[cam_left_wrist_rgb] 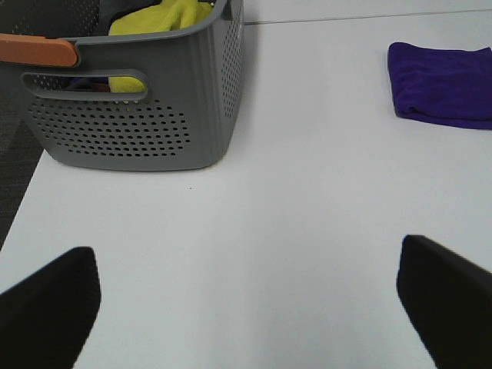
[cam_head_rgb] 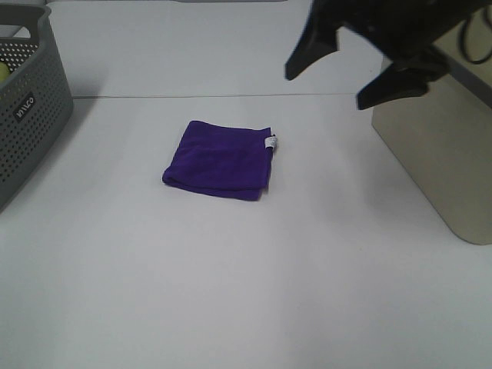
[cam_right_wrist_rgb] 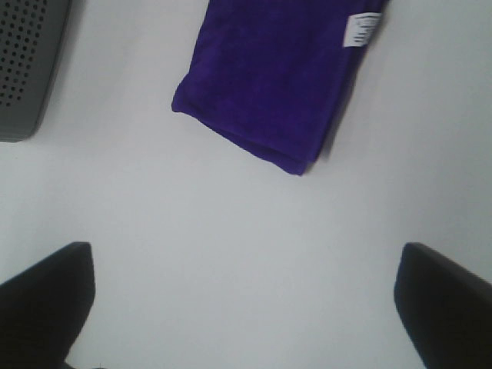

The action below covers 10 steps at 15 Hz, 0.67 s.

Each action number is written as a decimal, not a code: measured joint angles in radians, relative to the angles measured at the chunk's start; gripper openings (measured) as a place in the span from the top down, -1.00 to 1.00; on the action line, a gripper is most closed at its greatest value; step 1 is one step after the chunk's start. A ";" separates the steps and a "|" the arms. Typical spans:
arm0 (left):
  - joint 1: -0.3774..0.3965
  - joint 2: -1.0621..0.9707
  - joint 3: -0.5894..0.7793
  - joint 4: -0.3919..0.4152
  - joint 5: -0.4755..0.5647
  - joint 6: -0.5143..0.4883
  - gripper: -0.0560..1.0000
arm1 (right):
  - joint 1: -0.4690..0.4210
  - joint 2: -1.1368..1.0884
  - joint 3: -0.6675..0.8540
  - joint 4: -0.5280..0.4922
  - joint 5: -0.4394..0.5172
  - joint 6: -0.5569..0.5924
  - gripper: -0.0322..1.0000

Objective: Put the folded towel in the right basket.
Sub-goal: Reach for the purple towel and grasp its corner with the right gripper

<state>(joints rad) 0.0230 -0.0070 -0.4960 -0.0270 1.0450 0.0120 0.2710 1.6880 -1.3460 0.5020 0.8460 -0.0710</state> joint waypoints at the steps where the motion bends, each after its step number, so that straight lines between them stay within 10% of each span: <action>1: 0.000 0.000 0.000 0.000 0.000 0.000 -0.98 | 0.024 0.099 -0.077 0.002 -0.002 0.000 -0.93; 10: 0.000 0.000 0.000 0.001 0.000 0.000 -0.98 | 0.034 0.658 -0.580 -0.048 0.092 0.047 -0.93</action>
<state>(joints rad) 0.0230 -0.0070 -0.4960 -0.0260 1.0450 0.0120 0.3050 2.3460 -1.9260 0.4540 0.9380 -0.0240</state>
